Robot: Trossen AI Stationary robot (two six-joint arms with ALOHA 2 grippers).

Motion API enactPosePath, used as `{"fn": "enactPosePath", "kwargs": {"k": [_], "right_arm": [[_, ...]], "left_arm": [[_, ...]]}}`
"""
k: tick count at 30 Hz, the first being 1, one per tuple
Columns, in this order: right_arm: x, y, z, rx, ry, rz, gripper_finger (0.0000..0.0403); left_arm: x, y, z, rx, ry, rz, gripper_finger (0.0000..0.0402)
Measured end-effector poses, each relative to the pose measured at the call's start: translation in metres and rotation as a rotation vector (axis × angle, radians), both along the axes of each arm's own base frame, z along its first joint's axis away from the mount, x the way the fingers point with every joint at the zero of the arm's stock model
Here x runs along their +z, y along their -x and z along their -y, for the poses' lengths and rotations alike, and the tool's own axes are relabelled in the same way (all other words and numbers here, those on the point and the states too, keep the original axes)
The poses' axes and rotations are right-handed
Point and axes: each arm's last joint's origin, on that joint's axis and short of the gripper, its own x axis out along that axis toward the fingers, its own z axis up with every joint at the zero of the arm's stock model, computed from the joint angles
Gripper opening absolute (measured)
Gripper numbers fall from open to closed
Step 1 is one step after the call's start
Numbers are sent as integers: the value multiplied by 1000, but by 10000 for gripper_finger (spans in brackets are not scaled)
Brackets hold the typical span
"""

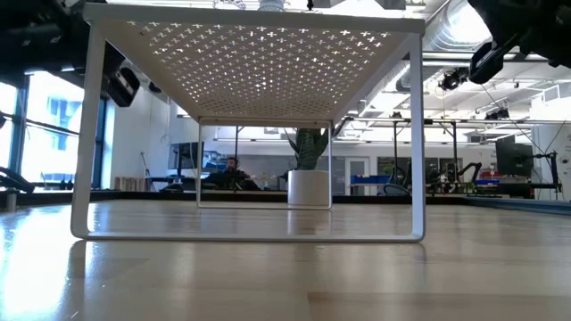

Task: Pick & Place candle stick holders
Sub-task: Return to Home Position

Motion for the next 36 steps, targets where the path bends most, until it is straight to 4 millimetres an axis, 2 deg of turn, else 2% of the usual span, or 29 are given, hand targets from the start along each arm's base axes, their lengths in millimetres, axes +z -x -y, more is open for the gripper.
{"fn": "enactPosePath", "kwargs": {"k": [16, 23, 29, 33, 36], "right_arm": [[-4, -2, 0, 0, -30, -51, 0], [-6, -3, 0, 0, -30, -65, 0], [-7, -3, 0, -1, -29, -81, 0], [-9, -4, 0, -1, -29, -103, 0], [-12, -5, 1, -2, -30, -129, 0]], "left_arm": [[-28, 0, 0, -5, 39, -53, 0], [-32, 0, 0, 13, 37, -79, 0], [-43, 1, 0, 4, -4, -178, 0], [-53, 2, -1, 38, 29, -290, 0], [-54, 2, -1, 40, 50, -303, 0]]}}
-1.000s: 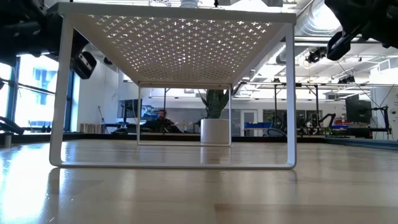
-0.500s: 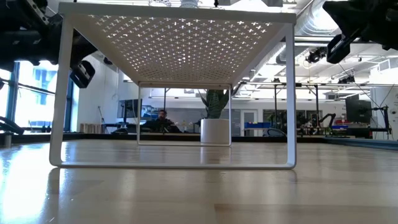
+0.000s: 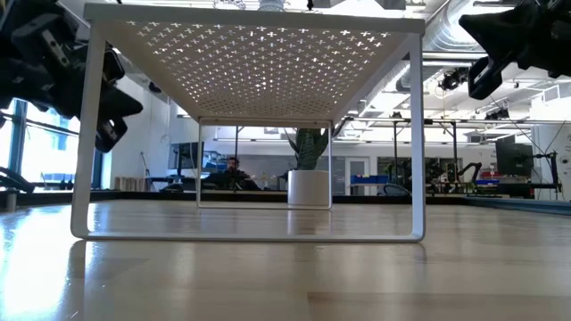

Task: Pick & Place candle stick holders
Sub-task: Return to Home Position

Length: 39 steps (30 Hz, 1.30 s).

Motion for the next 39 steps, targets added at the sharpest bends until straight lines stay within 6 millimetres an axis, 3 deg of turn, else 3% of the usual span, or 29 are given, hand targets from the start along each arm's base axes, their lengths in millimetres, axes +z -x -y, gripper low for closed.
{"fn": "enactPosePath", "kwargs": {"k": [19, 31, 39], "right_arm": [[-1, 0, 0, -11, 60, -12, 0], [-6, -2, 0, -28, 118, -55, 0], [-16, -4, 0, -50, 191, -162, 0]], "left_arm": [[-9, 2, -2, 93, 80, -104, 1], [-11, 3, -7, 269, 41, -119, 1], [-11, 3, -7, 283, 81, -118, 1]]}}
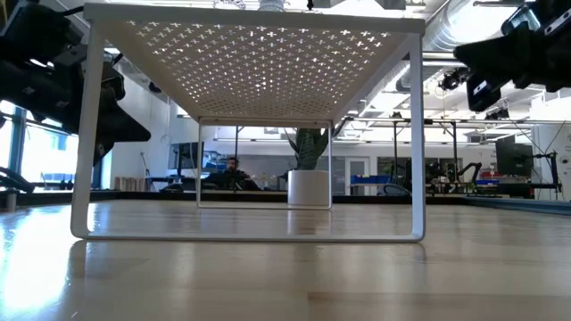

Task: Pick & Place candle stick holders
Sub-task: Return to Home Position

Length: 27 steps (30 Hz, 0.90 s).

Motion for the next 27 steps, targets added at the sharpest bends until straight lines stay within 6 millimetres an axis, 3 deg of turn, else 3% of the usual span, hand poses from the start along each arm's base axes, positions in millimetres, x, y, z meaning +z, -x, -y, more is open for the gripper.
{"fn": "enactPosePath", "kwargs": {"k": [10, 27], "right_arm": [[-12, -1, 0, -6, -15, -121, 0], [-12, -1, 0, -6, -16, -131, 1]], "left_arm": [[0, 0, 1, -28, 7, -1, 1], [0, 0, 2, -36, 7, -1, 1]]}}
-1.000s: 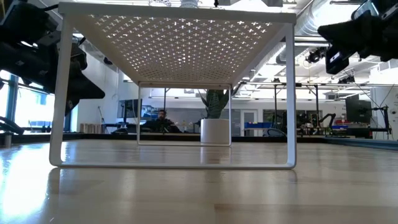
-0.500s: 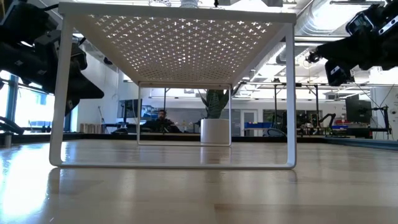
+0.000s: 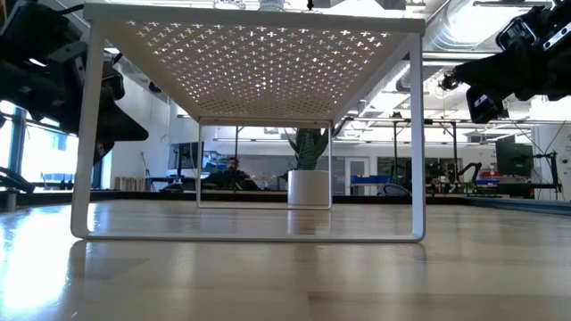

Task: Pick & Place candle stick holders
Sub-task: Return to Home Position

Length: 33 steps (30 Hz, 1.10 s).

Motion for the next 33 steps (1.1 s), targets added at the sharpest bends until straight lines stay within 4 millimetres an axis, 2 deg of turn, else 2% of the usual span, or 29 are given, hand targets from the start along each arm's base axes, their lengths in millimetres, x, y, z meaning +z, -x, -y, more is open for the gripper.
{"fn": "enactPosePath", "kwargs": {"k": [6, 20, 33], "right_arm": [[0, 0, 0, 0, 0, -1, 1], [0, 0, 0, 0, 0, -2, 1], [0, 0, 0, 1, 0, -2, 0]], "left_arm": [[4, 1, 6, -52, -1, 41, 1], [29, 17, 10, -89, -15, 335, 1], [34, 18, 10, -88, -14, 334, 1]]}}
